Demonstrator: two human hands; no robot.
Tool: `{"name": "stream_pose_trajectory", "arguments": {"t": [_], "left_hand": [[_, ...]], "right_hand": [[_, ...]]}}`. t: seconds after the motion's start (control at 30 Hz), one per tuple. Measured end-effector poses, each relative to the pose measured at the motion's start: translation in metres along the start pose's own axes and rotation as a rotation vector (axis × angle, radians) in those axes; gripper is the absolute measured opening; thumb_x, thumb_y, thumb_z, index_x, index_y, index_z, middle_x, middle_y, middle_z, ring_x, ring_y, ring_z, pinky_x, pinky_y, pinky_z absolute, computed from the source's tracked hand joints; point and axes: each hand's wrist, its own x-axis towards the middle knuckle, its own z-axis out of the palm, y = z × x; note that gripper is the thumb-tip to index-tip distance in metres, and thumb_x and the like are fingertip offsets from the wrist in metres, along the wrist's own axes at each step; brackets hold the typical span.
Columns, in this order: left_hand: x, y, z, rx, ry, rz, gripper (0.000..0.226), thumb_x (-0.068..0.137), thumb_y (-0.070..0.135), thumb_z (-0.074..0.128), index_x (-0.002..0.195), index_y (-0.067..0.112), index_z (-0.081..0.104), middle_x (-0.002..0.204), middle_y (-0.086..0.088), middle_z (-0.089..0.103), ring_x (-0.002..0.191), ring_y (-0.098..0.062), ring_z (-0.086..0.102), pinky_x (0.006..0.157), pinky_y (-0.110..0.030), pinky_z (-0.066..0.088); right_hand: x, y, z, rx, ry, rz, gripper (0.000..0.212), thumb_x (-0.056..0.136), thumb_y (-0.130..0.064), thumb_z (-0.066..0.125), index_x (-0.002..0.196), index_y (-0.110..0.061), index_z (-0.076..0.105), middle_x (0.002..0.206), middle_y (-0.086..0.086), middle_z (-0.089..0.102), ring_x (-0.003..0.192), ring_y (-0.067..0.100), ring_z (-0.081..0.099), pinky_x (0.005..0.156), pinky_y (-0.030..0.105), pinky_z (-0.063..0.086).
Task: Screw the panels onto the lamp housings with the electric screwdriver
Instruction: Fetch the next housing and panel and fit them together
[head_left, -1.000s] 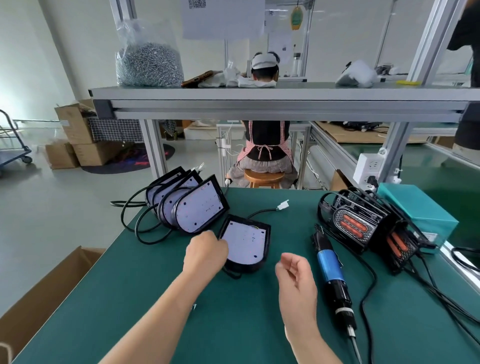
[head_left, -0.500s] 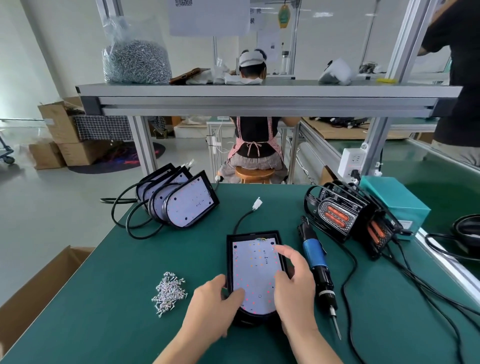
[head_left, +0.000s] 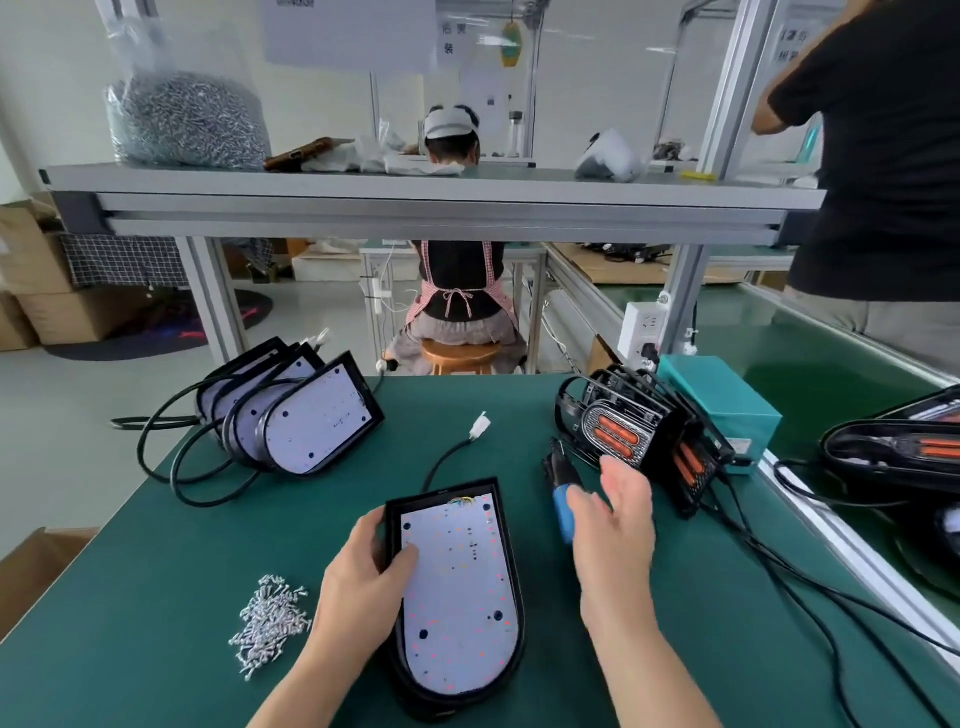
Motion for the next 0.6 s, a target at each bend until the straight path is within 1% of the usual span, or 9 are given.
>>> {"name": "stream_pose_trajectory", "arguments": {"t": [0.03, 0.07, 0.1, 0.13, 0.2, 0.27, 0.33, 0.43, 0.6], "left_hand": [[-0.001, 0.000, -0.002, -0.070, -0.027, -0.010, 0.053, 0.077, 0.031, 0.067, 0.127, 0.042, 0.055, 0.098, 0.013, 0.073, 0.096, -0.011, 0.066, 0.087, -0.036, 0.051], [-0.002, 0.000, -0.004, -0.135, -0.056, -0.013, 0.056, 0.072, 0.032, 0.065, 0.126, 0.045, 0.055, 0.099, 0.003, 0.073, 0.095, -0.019, 0.067, 0.089, -0.041, 0.052], [-0.003, 0.001, -0.005, -0.184, -0.082, -0.006, 0.059, 0.070, 0.032, 0.064, 0.126, 0.046, 0.054, 0.098, -0.006, 0.072, 0.093, -0.026, 0.066, 0.091, -0.044, 0.051], [-0.003, 0.001, -0.006, -0.210, -0.099, 0.003, 0.061, 0.069, 0.032, 0.063, 0.128, 0.046, 0.053, 0.098, -0.011, 0.071, 0.094, -0.030, 0.066, 0.092, -0.046, 0.050], [-0.004, 0.001, -0.006, -0.223, -0.111, 0.019, 0.064, 0.070, 0.031, 0.062, 0.131, 0.044, 0.052, 0.097, -0.015, 0.070, 0.094, -0.033, 0.066, 0.094, -0.049, 0.050], [-0.003, 0.000, -0.004, -0.224, -0.109, 0.036, 0.064, 0.071, 0.030, 0.062, 0.133, 0.041, 0.051, 0.096, -0.018, 0.070, 0.094, -0.038, 0.065, 0.093, -0.052, 0.050], [-0.003, -0.001, -0.003, -0.225, -0.100, 0.054, 0.064, 0.072, 0.030, 0.062, 0.134, 0.040, 0.050, 0.094, -0.020, 0.070, 0.093, -0.041, 0.064, 0.092, -0.054, 0.050], [-0.002, -0.002, -0.001, -0.236, -0.081, 0.065, 0.061, 0.073, 0.032, 0.062, 0.133, 0.040, 0.052, 0.090, -0.022, 0.069, 0.087, -0.039, 0.064, 0.087, -0.050, 0.051], [0.001, -0.006, 0.001, -0.231, -0.060, 0.085, 0.060, 0.073, 0.035, 0.062, 0.131, 0.041, 0.054, 0.074, -0.016, 0.062, 0.068, -0.015, 0.056, 0.072, -0.032, 0.045]], "right_hand": [[0.018, -0.007, -0.006, 0.029, 0.094, 0.016, 0.033, 0.094, 0.001, 0.056, 0.117, -0.023, 0.059, 0.114, -0.019, 0.050, 0.109, 0.004, 0.057, 0.087, 0.015, 0.044], [0.037, -0.010, -0.011, 0.016, 0.172, 0.036, 0.030, 0.093, 0.004, 0.055, 0.112, -0.019, 0.059, 0.121, -0.001, 0.061, 0.109, 0.017, 0.059, 0.091, 0.024, 0.049], [0.055, -0.013, -0.015, -0.017, 0.216, 0.070, 0.028, 0.093, 0.006, 0.054, 0.115, -0.011, 0.057, 0.139, 0.013, 0.049, 0.113, 0.029, 0.058, 0.096, 0.034, 0.049], [0.070, -0.012, -0.018, -0.064, 0.237, 0.121, 0.038, 0.094, 0.005, 0.054, 0.129, -0.009, 0.054, 0.139, 0.014, 0.053, 0.118, 0.032, 0.055, 0.096, 0.036, 0.045], [0.094, -0.007, -0.019, -0.167, 0.223, 0.199, 0.055, 0.096, 0.003, 0.054, 0.148, -0.011, 0.041, 0.152, 0.012, 0.041, 0.110, 0.025, 0.056, 0.085, 0.030, 0.045], [0.106, -0.003, -0.018, -0.296, 0.199, 0.180, 0.052, 0.096, 0.002, 0.052, 0.144, -0.017, 0.045, 0.146, 0.011, 0.043, 0.086, 0.017, 0.053, 0.061, 0.026, 0.041], [0.115, 0.003, -0.019, -0.391, 0.176, 0.164, 0.047, 0.095, 0.001, 0.051, 0.139, -0.016, 0.049, 0.139, 0.013, 0.049, 0.089, 0.023, 0.056, 0.061, 0.029, 0.043], [0.120, 0.010, -0.019, -0.440, 0.181, 0.158, 0.037, 0.096, -0.007, 0.058, 0.131, -0.008, 0.046, 0.129, 0.015, 0.056, 0.096, 0.029, 0.056, 0.076, 0.037, 0.046], [0.126, 0.012, -0.018, -0.614, 0.169, 0.149, 0.043, 0.095, -0.021, 0.069, 0.121, -0.004, 0.040, 0.109, 0.016, 0.061, 0.088, 0.032, 0.057, 0.076, 0.043, 0.051]]}}
